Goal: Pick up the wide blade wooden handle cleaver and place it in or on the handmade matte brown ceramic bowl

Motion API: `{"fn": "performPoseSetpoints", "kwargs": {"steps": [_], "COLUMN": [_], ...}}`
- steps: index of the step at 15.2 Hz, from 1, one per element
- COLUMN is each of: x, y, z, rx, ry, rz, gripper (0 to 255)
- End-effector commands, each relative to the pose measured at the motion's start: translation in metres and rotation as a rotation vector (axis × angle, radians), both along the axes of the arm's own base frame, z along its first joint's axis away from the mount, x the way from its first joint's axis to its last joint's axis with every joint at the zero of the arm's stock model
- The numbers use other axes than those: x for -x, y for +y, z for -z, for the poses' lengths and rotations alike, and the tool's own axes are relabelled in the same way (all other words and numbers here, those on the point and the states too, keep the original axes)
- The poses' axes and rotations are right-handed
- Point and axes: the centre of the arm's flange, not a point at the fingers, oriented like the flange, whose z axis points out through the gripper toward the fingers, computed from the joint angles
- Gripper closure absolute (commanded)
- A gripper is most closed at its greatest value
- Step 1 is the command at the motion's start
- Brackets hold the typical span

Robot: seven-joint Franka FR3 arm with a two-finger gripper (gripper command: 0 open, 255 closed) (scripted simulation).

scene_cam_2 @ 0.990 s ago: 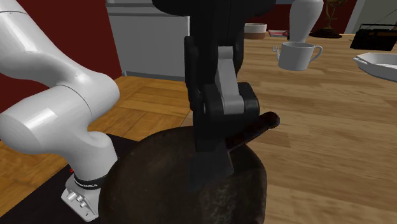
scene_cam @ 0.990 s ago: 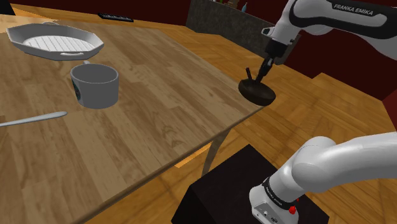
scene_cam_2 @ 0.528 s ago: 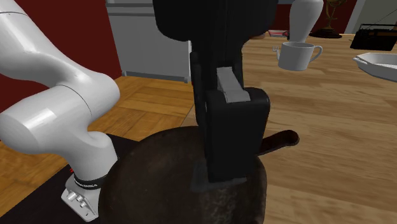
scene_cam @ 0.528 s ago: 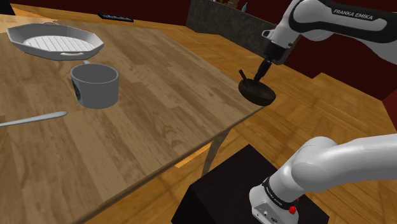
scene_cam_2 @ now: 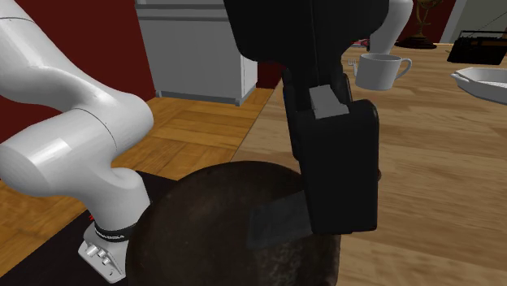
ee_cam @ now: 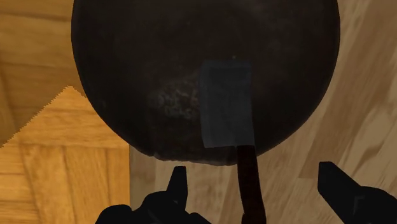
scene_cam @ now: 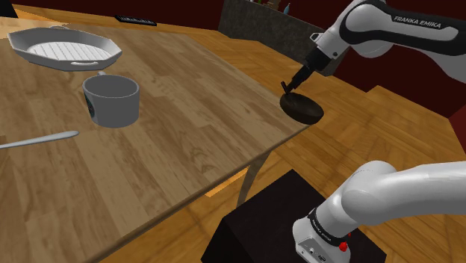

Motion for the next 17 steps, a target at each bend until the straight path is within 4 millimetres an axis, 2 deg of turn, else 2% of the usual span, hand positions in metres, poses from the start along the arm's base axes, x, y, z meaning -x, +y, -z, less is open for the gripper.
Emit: {"fn": "performPoseSetpoints", "kwargs": {"steps": [1, 3, 10, 11, 17], "x": [-0.0029, -0.0047, -0.0047, -0.0047, -0.0047], "y": [0.0023, 0.0038, 0.0038, 0.0038, 0.0038], "z": [0.0093, 0.0173, 0.0173, 0.0172, 0.0183], "rx": [-0.001, -0.001, -0.001, -0.001, -0.001], "ry": [-0.002, -0.002, -0.002, -0.002, -0.002], "rz": [0.002, 0.002, 0.002, 0.002, 0.002], "gripper": [0, 0, 0, 255, 255]}}
